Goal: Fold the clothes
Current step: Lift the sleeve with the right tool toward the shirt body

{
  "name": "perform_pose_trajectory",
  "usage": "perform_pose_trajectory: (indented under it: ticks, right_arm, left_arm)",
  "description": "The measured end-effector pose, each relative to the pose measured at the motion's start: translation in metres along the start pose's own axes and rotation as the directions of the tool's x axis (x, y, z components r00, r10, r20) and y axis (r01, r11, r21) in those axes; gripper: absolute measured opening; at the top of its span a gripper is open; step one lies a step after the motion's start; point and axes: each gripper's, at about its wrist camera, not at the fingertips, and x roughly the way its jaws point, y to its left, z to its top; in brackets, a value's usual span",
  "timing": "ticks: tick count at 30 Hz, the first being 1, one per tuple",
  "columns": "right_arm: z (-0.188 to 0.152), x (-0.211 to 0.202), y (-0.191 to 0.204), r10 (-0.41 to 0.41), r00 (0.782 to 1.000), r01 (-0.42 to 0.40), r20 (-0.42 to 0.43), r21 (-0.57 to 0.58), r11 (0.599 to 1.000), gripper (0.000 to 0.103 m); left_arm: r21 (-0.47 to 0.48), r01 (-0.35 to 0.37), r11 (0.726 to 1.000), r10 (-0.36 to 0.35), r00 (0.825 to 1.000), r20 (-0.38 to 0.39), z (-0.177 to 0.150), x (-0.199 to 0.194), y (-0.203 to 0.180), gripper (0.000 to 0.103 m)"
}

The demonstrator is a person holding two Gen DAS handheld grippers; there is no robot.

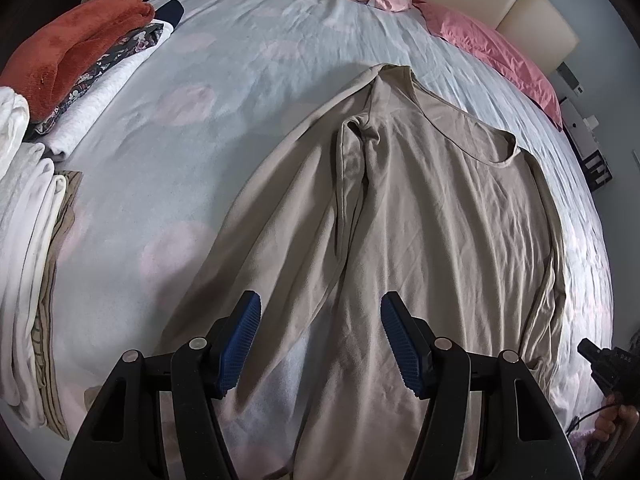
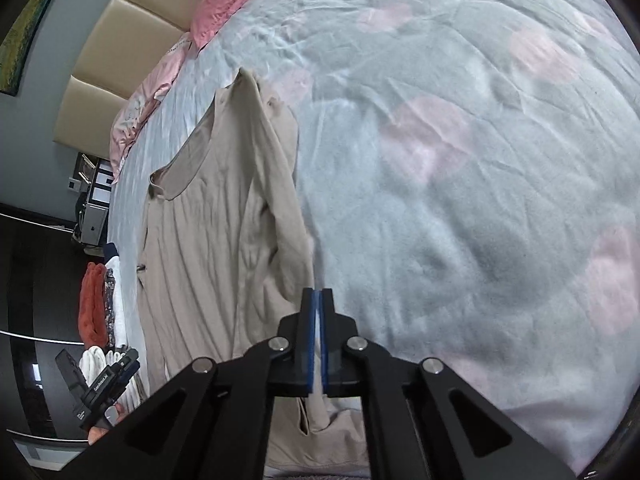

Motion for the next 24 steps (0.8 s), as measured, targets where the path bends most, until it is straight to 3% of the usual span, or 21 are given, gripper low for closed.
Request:
perform_pose_trajectory:
  ticks: [4, 13, 19, 24]
  right_arm:
    - [0.000, 0.019, -0.013, 0.041, 0.998, -0.038, -0.053, 0.062, 0.997, 0.022]
    - [0.005, 0.054, -0.005, 0.073, 0.991, -0.067, -0.111, 0.057, 0.996, 0.023]
    - [0.004, 0.057, 0.001, 0.071, 0.992, -0.069, -0.102, 0.023, 0.997, 0.002]
    - [0.007, 0.043, 0.004, 0.056, 0.996, -0.056, -0.064, 0.004, 0.998, 0.001]
  left_arm:
    - [0.002, 0.004, 1.000, -0.004, 1.000, -0.005, 0.002, 0.003, -0.001, 0.064]
    - [0.012, 0.013, 1.000, -0.012, 1.000, -0.024, 0.004, 0.007, -0.002, 0.064]
    - [0.024, 0.012, 1.000, -0.011, 0.999, -0.035, 0.006, 0.011, -0.003, 0.064]
    - [0.033, 0.010, 0.999, -0.009, 0.999, -0.037, 0.007, 0.012, -0.003, 0.064]
